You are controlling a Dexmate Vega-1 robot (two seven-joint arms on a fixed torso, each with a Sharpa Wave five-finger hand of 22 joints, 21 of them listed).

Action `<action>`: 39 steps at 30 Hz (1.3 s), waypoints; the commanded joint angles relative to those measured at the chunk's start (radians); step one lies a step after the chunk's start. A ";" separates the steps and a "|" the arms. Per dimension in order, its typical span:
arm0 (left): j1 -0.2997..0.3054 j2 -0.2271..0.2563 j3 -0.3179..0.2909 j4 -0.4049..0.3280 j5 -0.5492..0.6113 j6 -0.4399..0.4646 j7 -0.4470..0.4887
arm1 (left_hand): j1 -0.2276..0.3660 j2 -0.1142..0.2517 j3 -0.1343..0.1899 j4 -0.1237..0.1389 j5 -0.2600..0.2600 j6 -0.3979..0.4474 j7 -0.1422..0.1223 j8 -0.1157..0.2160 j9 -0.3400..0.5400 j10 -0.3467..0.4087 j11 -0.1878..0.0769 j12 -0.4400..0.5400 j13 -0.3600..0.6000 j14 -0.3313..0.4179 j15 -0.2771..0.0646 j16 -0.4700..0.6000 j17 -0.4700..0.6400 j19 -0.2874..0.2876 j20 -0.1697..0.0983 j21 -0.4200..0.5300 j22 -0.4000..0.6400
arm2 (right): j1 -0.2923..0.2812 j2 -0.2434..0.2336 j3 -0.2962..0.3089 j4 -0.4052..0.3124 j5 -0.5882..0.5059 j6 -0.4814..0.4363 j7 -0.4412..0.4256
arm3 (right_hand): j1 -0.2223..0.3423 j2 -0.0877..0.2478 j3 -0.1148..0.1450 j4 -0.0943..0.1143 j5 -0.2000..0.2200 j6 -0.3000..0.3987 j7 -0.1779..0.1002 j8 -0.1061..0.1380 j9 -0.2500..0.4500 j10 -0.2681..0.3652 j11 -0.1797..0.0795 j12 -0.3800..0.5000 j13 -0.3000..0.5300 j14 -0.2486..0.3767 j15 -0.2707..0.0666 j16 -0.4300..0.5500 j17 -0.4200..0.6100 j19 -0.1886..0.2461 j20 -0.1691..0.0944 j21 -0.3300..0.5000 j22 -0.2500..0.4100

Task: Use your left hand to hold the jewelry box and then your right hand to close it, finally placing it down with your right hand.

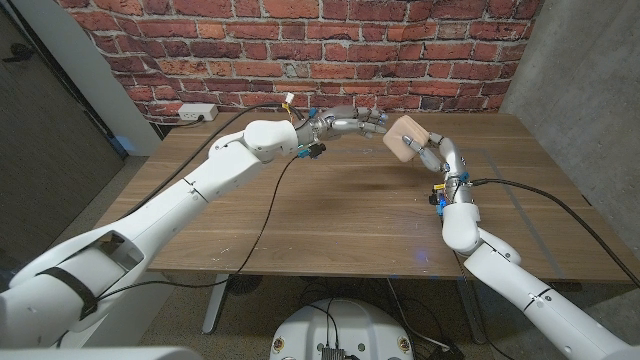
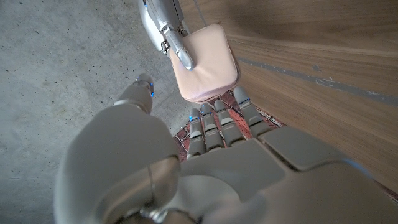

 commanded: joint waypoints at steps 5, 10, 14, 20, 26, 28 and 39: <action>0.068 0.060 -0.053 -0.059 -0.020 -0.087 -0.005 | -0.006 0.018 -0.002 0.004 0.004 -0.040 -0.005 -0.031 -0.001 -0.052 0.012 -0.037 -0.015 -0.053 0.018 -0.002 -0.023 -0.030 -0.003 -0.023 0.002 | 0.005 0.008 -0.004 0.005 0.007 -0.015 -0.017 | 0.023 0.022 0.002 0.006 -0.008 -0.005 0.001 -0.008 0.004 -0.005 0.002 -0.001 0.007 0.003 -0.137 -0.006 0.007 0.003 0.005 0.007 0.006; 0.110 0.087 -0.071 -0.083 0.052 -0.185 0.037 | -0.015 0.023 -0.006 0.009 0.003 -0.069 -0.020 -0.055 -0.002 -0.087 0.014 -0.059 -0.025 -0.099 0.021 -0.004 -0.040 -0.056 -0.011 -0.042 0.003 | 0.005 0.014 -0.004 0.008 0.013 -0.019 -0.023 | 0.024 0.021 0.000 0.007 -0.011 -0.007 0.001 -0.010 0.005 -0.009 0.000 -0.003 0.009 0.001 -0.137 -0.009 0.007 0.003 0.004 0.008 0.006; 0.143 0.104 -0.093 -0.099 0.105 -0.253 0.075 | -0.021 0.026 -0.010 0.011 0.002 -0.084 -0.028 -0.069 -0.001 -0.104 0.009 -0.069 -0.030 -0.123 0.013 -0.003 -0.050 -0.067 -0.022 -0.052 0.003 | 0.008 0.015 -0.009 0.007 0.011 -0.027 -0.023 | 0.025 0.021 0.000 0.008 -0.014 -0.007 0.002 -0.012 0.005 -0.011 0.002 -0.004 0.010 0.001 -0.137 -0.010 0.008 0.002 0.003 0.009 0.006; 0.182 0.122 -0.130 -0.116 0.101 -0.295 0.086 | -0.029 0.027 -0.015 0.014 0.002 -0.104 -0.034 -0.085 -0.001 -0.122 0.010 -0.078 -0.035 -0.143 0.013 -0.001 -0.060 -0.076 -0.021 -0.062 0.003 | 0.013 0.016 -0.016 -0.001 0.005 -0.041 -0.023 | 0.027 0.019 -0.002 0.009 -0.018 -0.007 0.002 -0.013 0.005 -0.012 0.002 -0.006 0.012 0.001 -0.135 -0.013 0.010 0.000 -0.004 0.011 0.006; 0.225 0.150 -0.166 -0.121 0.123 -0.358 0.103 | -0.044 0.026 -0.024 0.020 0.002 -0.142 -0.039 -0.111 -0.001 -0.164 0.018 -0.093 -0.040 -0.178 0.022 -0.001 -0.073 -0.094 -0.020 -0.078 0.004 | 0.008 0.019 -0.015 -0.024 -0.001 -0.073 -0.034 | 0.027 0.019 -0.003 0.011 -0.022 -0.007 0.003 -0.015 0.005 -0.010 0.003 -0.006 0.014 0.000 -0.134 -0.016 0.011 -0.002 -0.006 0.013 0.007; 0.238 0.152 -0.176 -0.112 0.128 -0.390 0.109 | -0.049 0.025 -0.028 0.022 0.003 -0.153 -0.047 -0.120 -0.001 -0.178 0.019 -0.097 -0.042 -0.191 0.022 -0.001 -0.079 -0.101 -0.019 -0.084 0.004 | 0.007 0.017 -0.017 -0.031 -0.006 -0.077 -0.035 | 0.027 0.020 -0.004 0.012 -0.023 -0.007 0.003 -0.015 0.005 -0.010 0.003 -0.006 0.015 0.000 -0.134 -0.016 0.011 -0.003 -0.008 0.013 0.007; 0.327 0.166 -0.247 -0.081 0.184 -0.518 0.185 | -0.061 0.026 -0.036 0.027 0.004 -0.176 -0.061 -0.141 -0.002 -0.216 0.014 -0.104 -0.047 -0.227 0.015 0.000 -0.091 -0.114 -0.026 -0.100 0.004 | -0.007 0.021 -0.026 -0.096 -0.050 -0.143 -0.064 | 0.027 0.022 -0.006 0.017 -0.029 -0.004 0.004 -0.018 0.006 -0.007 0.006 -0.007 0.018 0.002 -0.134 -0.020 0.014 -0.004 -0.018 0.017 0.007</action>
